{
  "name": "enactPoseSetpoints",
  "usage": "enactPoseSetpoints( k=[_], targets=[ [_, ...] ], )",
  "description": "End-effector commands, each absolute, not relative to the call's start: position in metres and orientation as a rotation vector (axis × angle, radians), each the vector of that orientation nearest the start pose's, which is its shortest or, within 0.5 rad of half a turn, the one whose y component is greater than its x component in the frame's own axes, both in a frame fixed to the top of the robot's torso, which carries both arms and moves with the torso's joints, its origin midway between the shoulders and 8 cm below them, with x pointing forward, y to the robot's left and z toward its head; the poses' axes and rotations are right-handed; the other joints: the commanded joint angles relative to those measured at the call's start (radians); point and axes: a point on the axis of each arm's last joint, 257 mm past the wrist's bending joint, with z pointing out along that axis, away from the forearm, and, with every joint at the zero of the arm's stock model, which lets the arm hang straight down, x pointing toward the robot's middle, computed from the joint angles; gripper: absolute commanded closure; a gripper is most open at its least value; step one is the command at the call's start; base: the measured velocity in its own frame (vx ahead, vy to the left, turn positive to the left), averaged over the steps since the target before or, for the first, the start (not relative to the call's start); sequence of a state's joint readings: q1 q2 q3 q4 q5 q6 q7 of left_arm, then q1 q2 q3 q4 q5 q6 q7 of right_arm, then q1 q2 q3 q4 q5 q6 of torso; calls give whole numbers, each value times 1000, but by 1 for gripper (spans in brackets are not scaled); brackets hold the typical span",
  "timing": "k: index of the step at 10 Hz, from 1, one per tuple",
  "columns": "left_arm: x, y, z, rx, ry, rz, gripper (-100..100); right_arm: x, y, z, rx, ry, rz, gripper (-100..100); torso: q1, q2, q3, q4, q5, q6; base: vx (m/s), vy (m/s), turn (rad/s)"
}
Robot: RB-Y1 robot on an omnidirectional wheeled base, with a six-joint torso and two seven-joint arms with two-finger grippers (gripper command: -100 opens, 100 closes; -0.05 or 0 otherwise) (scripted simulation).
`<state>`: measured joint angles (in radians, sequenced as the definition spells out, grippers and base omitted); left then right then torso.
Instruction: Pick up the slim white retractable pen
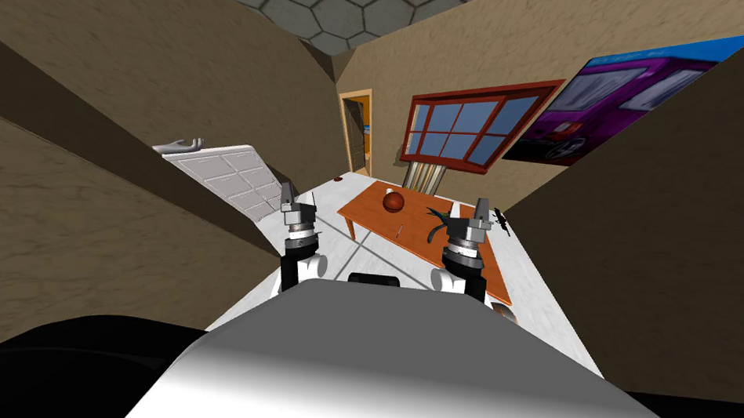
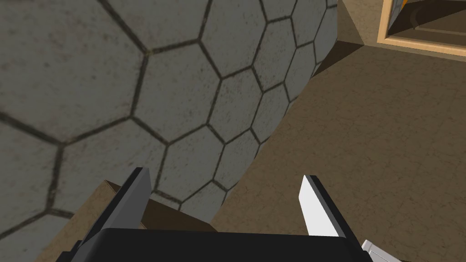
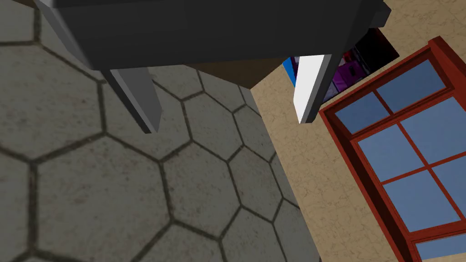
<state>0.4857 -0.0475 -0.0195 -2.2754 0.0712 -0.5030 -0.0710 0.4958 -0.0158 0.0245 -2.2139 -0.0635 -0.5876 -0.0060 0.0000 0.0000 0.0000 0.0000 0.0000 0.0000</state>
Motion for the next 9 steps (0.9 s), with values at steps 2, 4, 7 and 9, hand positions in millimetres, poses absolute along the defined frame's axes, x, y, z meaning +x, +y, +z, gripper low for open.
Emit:
enactPoseSetpoints(
  k=[2, 4, 7, 9],
  targets=[
    [344, 285, 27, -704, 538, -1306, 0, 355, -278, 0, 697, 643, 1408, -100, 0, 1, 0, 0, 0, 0, -20, 22, 67],
    [344, 285, 28, -704, 538, -1306, 0, 368, -283, -14, 749, 694, 1432, -100, 2, 2, 1, 0, 0, 0, -49, 40, 71],
    [344, 285, 27, -704, 538, -1306, 0, 383, -291, -33, 835, 739, 1462, -100, 2, 2, 1, 1, 1, 0, -32, 37, 51],
    [344, 285, 27, -704, 538, -1306, 0, 391, -296, -44, 889, 758, 1476, -100, 3, 2, 1, 0, 1, 0, -36, 42, 68]
  ],
)
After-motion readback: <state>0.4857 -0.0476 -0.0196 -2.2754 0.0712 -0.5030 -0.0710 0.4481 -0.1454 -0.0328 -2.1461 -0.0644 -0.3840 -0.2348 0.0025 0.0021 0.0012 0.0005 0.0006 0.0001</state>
